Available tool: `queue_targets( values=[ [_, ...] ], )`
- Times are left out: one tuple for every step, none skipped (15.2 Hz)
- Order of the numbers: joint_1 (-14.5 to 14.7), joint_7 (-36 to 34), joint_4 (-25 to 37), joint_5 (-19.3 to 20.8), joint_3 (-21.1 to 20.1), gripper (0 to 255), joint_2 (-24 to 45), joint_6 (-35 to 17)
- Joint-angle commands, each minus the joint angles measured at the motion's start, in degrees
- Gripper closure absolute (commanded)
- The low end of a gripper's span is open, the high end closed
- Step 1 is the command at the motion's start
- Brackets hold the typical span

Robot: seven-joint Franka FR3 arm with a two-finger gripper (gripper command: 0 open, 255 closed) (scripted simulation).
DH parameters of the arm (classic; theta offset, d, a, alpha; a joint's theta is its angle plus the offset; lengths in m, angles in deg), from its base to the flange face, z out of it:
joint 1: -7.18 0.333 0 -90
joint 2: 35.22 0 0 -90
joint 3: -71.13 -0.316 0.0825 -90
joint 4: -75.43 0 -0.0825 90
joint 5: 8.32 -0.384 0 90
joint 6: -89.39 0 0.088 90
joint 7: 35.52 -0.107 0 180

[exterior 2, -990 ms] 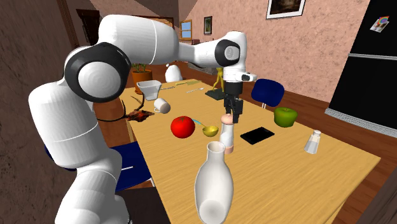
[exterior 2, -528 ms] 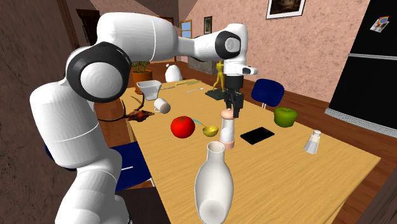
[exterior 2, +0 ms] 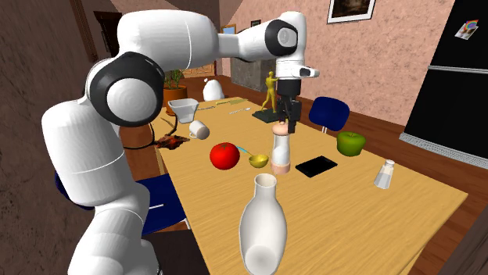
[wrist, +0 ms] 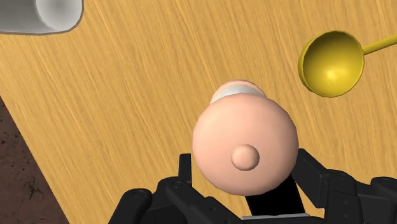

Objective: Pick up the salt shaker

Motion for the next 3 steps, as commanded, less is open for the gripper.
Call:
queue_targets(
  values=[
    [0.1, 0.1, 2.1, 0.3, -0.1, 255, 0.6, 1.6],
    [0.1, 0.1, 2.2, 0.3, -0.1, 255, 0.6, 1.7],
    [0.1, 0.1, 2.2, 0.3, -0.1, 255, 0.6, 1.7]
  ],
)
